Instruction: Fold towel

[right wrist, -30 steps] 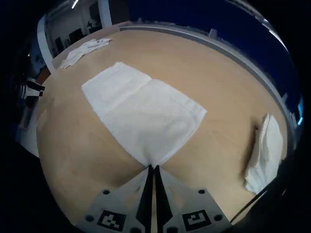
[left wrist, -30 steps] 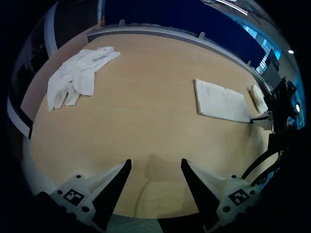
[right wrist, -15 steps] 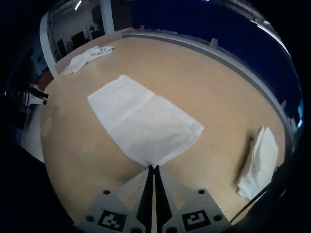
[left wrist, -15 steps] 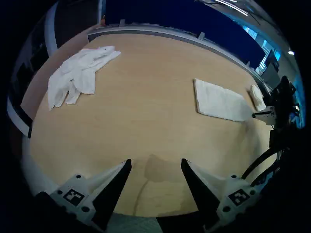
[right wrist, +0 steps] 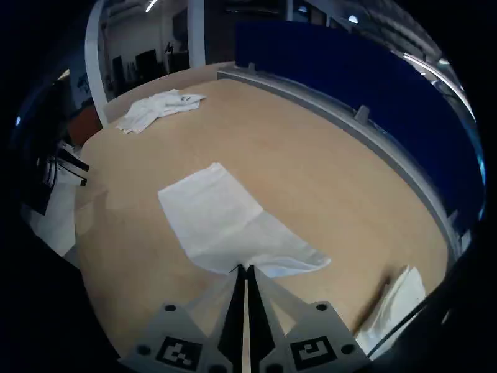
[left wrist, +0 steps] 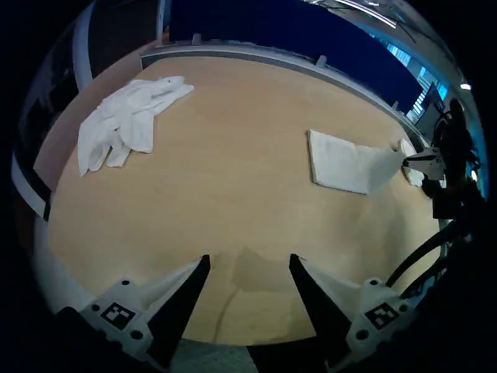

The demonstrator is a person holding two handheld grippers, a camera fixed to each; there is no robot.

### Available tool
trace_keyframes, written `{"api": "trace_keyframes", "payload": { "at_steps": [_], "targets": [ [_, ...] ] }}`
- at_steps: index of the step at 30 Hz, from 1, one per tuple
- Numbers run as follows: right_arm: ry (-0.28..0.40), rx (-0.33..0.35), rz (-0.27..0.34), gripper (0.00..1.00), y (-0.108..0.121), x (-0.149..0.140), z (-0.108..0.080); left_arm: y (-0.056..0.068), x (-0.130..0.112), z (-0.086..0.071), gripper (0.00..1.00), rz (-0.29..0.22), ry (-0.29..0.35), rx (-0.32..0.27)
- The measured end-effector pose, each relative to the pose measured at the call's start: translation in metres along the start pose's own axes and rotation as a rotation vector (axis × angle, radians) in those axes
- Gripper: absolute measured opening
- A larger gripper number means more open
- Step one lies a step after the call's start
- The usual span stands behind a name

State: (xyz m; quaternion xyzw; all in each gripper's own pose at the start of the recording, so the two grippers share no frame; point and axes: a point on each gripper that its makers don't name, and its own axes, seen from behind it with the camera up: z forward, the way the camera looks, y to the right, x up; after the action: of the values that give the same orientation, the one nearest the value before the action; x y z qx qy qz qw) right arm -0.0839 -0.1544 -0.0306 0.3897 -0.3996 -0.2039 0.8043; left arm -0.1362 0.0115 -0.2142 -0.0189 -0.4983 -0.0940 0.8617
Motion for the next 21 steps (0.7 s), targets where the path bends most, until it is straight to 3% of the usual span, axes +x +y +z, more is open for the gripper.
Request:
{"api": "trace_keyframes", "payload": {
  "at_steps": [5, 11, 17, 21],
  "targets": [
    [0.009, 0.029, -0.045, 0.03, -0.011, 0.019, 0.005, 0.000, -0.004, -0.005, 0.95, -0.005, 0.003, 0.000],
    [0.023, 0.089, -0.147, 0.03, -0.035, 0.053, 0.022, -0.003, -0.006, -0.012, 0.95, -0.013, 0.017, 0.008],
    [0.025, 0.168, -0.230, 0.03, -0.072, 0.082, 0.060, -0.007, -0.009, -0.016, 0.95, -0.045, 0.041, 0.023],
    [0.003, 0.221, -0.250, 0.03, -0.100, 0.083, 0.092, -0.008, -0.011, -0.019, 0.95, -0.068, 0.054, 0.032]
  ]
}}
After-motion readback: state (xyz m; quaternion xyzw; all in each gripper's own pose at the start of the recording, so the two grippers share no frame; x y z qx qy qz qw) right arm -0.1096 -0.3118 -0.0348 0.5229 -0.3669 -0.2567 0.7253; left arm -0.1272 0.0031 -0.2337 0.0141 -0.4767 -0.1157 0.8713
